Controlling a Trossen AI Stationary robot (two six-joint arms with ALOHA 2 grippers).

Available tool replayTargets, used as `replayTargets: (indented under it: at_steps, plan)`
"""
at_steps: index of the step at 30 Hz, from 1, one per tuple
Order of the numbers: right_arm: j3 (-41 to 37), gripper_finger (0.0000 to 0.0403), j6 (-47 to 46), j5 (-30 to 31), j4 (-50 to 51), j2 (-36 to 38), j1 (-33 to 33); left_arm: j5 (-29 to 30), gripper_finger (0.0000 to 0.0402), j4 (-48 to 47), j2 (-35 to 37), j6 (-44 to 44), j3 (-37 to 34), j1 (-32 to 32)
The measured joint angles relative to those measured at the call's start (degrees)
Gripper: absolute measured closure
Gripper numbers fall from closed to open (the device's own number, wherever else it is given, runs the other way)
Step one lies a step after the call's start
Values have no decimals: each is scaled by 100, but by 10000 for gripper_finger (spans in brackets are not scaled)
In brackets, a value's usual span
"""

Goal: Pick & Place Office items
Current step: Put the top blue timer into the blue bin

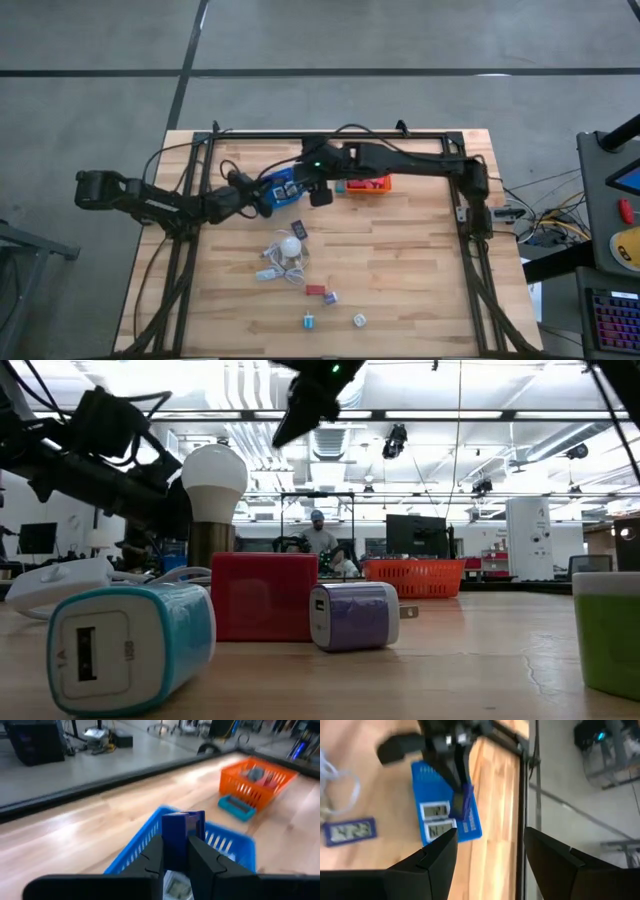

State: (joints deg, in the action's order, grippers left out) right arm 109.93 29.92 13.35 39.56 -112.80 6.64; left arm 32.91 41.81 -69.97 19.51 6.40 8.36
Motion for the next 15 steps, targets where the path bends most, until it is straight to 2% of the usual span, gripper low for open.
replayTargets:
  at_steps: [5,9,15]
  plan:
    - [-988,184,-132,-370,-822,911,-12,-35,348,-473,17,31,69,0]
    - [-1963,184,-173,-402,-1524,1708,-12,-35,348,-698,17,22,135,-2]
    - [-3435,184,-491,-573,-2432,2848,-12,-39,348,-1762,17,22,440,-1]
